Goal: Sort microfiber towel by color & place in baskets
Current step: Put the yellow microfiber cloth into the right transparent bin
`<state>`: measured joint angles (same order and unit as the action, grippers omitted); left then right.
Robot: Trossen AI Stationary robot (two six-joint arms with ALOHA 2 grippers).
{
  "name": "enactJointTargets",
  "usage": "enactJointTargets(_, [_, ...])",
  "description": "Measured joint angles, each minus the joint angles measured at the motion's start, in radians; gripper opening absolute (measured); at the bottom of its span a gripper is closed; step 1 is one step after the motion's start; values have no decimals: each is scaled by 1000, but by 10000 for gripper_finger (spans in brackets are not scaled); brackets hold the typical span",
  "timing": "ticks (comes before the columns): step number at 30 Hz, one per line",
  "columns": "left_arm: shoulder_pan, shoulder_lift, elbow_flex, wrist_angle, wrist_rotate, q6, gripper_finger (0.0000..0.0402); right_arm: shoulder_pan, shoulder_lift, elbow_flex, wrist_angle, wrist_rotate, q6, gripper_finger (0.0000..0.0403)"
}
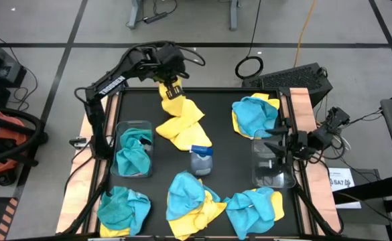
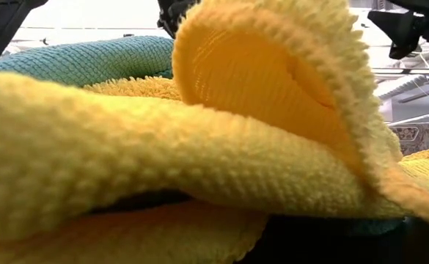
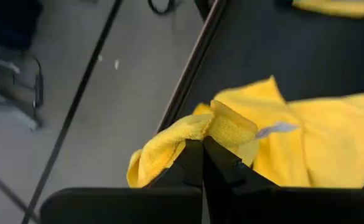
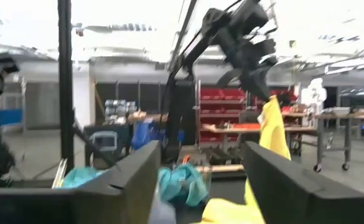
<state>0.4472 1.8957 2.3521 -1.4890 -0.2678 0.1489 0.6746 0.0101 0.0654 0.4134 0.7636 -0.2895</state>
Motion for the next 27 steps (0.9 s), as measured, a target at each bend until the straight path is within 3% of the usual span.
enactJointTargets(4, [-23,-12,2,45,-12,19,0,-29,3,0,90,-5,-40,291])
enactJointTargets(8, [-56,-19,5,130,-12,45,0,-59,18,1,147,-7,-44,319])
enactJointTargets(20, [-123,-23,4,330,-2,175,0,-124,207,174,120,-10,-139,314])
enactJointTargets(27, [-151,-23,4,465,34,226,0,-191,390,360,-30,-6,-168,314])
